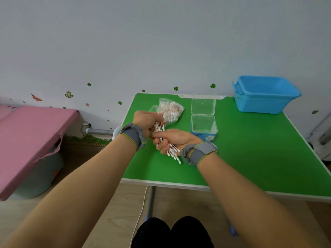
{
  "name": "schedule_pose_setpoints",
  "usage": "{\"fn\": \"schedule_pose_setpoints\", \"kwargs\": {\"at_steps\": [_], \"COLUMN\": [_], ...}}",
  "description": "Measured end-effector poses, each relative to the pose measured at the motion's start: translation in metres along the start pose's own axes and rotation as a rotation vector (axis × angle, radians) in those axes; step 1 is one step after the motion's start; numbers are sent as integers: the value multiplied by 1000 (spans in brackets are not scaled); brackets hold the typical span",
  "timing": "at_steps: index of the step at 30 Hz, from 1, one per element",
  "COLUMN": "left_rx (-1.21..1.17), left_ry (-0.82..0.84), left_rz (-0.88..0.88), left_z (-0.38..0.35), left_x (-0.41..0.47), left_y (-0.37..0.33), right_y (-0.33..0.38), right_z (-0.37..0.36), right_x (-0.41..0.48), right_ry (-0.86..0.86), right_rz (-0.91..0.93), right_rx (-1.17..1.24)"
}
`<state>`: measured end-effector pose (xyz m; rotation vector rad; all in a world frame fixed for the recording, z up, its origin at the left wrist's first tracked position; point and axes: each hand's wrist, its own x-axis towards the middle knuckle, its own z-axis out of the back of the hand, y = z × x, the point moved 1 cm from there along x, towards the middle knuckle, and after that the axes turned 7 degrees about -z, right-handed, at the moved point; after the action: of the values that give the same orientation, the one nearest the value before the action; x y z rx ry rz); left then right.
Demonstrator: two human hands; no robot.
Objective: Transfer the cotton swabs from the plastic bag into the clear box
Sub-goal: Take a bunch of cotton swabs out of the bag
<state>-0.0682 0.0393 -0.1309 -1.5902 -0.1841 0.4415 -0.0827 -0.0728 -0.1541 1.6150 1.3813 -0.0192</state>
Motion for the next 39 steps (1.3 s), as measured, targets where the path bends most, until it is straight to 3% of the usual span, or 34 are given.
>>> {"fn": "schedule_pose_setpoints", "kwargs": {"at_steps": [15,21,28,39], "left_rx": [-127,-129,258,206], "left_ry": [-86,-127,-244,-175], "left_rz": [4,7,-172,-138], "left_z": [7,12,12,20], "left_x": [-4,-10,-18,-27], "left_y": [-6,-5,2,9], "right_y": [-16,-17,-1,3], "right_z": [-8,-7,-17,-14], "right_x": [-17,-24,3,21], "right_ry": [-31,-176,-319,-446], "right_rz": [-1,184,334,441], "right_rx": [-12,105,262,373]}}
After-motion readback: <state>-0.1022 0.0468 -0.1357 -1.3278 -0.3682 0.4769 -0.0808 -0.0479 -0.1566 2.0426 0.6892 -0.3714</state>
